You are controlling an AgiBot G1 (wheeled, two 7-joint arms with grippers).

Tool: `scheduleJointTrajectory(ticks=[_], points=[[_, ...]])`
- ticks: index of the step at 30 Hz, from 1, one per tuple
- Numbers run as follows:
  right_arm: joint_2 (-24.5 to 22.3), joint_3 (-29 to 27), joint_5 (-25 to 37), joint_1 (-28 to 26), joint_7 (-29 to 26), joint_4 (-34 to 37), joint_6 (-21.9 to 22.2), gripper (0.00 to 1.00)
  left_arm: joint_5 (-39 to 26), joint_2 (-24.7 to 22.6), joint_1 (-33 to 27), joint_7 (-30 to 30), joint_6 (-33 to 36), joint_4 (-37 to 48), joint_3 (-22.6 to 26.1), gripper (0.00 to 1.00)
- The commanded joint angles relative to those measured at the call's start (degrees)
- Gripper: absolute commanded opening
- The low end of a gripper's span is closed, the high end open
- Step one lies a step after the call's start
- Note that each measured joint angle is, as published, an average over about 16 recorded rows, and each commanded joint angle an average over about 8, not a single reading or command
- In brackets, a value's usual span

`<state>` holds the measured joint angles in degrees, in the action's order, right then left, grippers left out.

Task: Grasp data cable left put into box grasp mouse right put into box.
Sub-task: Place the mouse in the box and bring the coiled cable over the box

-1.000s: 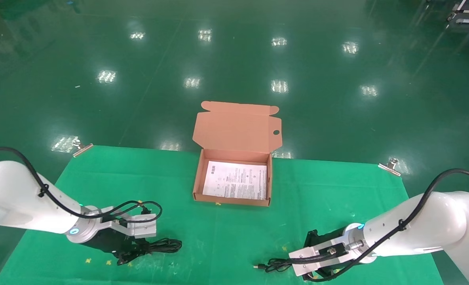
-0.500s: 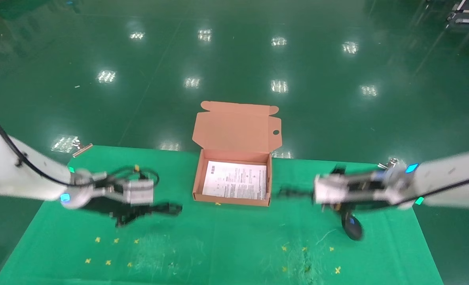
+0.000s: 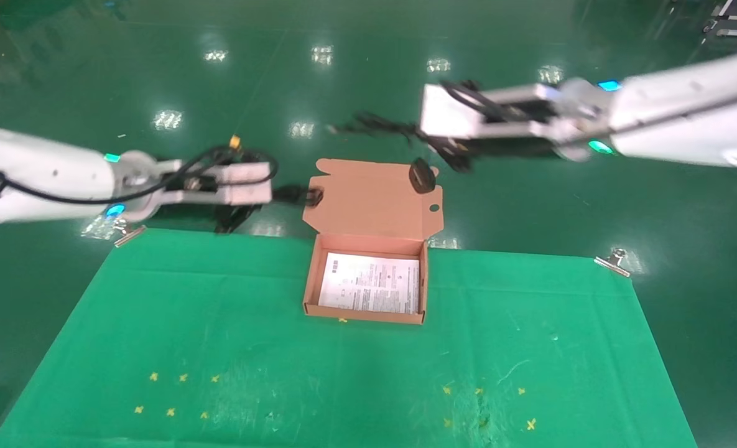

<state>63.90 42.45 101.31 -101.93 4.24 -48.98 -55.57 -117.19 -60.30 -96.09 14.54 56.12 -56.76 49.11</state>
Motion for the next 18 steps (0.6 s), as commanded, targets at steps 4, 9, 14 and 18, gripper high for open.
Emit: scheduleJointTrajectory(ticks=[4, 9, 14, 18], points=[[5.73, -0.52, -1.38, -3.47, 4.4, 6.63, 1.87, 0.0, -2.79, -1.31, -1.6, 1.79, -2.26, -0.9, -0.15, 0.0], [8.64, -0.57, -2.14, -5.49, 7.61, 10.37, 1.51, 0.0, -3.81, -1.39, -2.04, 2.52, -2.69, -1.31, -0.15, 0.0], [10.15, -0.33, -2.12, -5.67, 8.28, 11.27, 1.63, 0.0, -4.83, -0.41, -1.58, 2.79, -2.04, -1.17, 0.32, 0.0], [11.43, 0.17, -1.72, -4.79, 8.44, 12.36, 2.57, 0.0, -6.51, 0.92, -1.14, 3.7, -1.19, -1.1, 0.82, 0.0]])
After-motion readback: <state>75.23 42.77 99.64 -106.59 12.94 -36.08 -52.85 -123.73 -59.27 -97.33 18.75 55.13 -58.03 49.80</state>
